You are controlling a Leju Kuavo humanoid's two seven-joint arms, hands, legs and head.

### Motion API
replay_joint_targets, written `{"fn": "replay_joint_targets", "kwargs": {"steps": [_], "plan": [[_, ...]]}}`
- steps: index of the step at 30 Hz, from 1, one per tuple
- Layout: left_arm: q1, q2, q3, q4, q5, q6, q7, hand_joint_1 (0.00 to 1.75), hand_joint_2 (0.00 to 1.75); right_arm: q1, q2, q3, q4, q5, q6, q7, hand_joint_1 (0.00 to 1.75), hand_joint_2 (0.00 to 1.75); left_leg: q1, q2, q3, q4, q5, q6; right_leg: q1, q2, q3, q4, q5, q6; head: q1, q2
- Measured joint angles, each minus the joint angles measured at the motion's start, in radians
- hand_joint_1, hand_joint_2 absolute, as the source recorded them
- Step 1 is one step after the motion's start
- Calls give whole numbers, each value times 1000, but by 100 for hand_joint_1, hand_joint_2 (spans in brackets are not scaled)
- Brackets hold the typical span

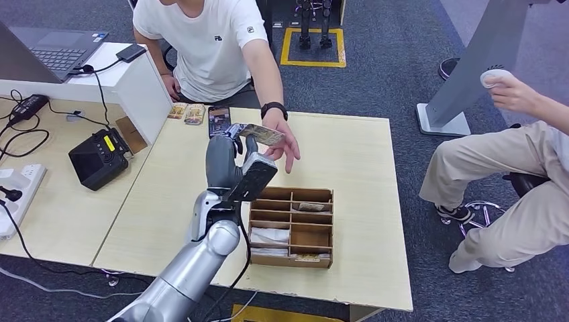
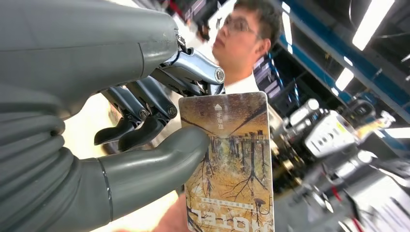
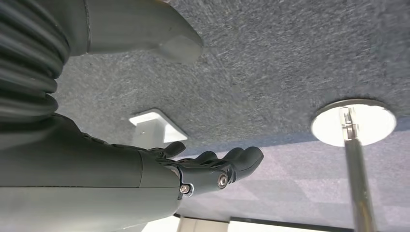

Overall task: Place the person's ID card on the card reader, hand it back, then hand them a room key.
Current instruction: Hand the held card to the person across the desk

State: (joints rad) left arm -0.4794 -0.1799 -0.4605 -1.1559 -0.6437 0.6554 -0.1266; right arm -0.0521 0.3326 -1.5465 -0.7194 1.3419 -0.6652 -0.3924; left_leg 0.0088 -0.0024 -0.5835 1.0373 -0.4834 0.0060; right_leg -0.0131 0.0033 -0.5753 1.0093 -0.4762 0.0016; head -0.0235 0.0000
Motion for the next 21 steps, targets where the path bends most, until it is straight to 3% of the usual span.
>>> {"fn": "replay_joint_targets", "kwargs": {"steps": [5, 9, 21], "plan": [[-92, 9, 23, 118, -232, 31, 115, 175, 175, -10, 0, 0, 13, 33, 0, -12, 0, 175, 0, 0, 0, 0, 0, 0, 0, 0, 0, 0, 0, -1, 0, 0], [-144, 12, 59, 202, -347, 35, 161, 175, 175, -15, 0, 0, 21, 53, 0, -9, 0, 175, 0, 0, 0, 0, 1, -1, 0, 0, 0, 0, 1, -1, 0, 0], [-188, 7, 126, 323, -411, 36, 168, 173, 175, -25, 0, 0, 35, 47, 0, -27, 0, 175, 0, -1, 0, 0, 1, -1, 0, 0, 0, 0, 0, -1, 0, 0]]}}
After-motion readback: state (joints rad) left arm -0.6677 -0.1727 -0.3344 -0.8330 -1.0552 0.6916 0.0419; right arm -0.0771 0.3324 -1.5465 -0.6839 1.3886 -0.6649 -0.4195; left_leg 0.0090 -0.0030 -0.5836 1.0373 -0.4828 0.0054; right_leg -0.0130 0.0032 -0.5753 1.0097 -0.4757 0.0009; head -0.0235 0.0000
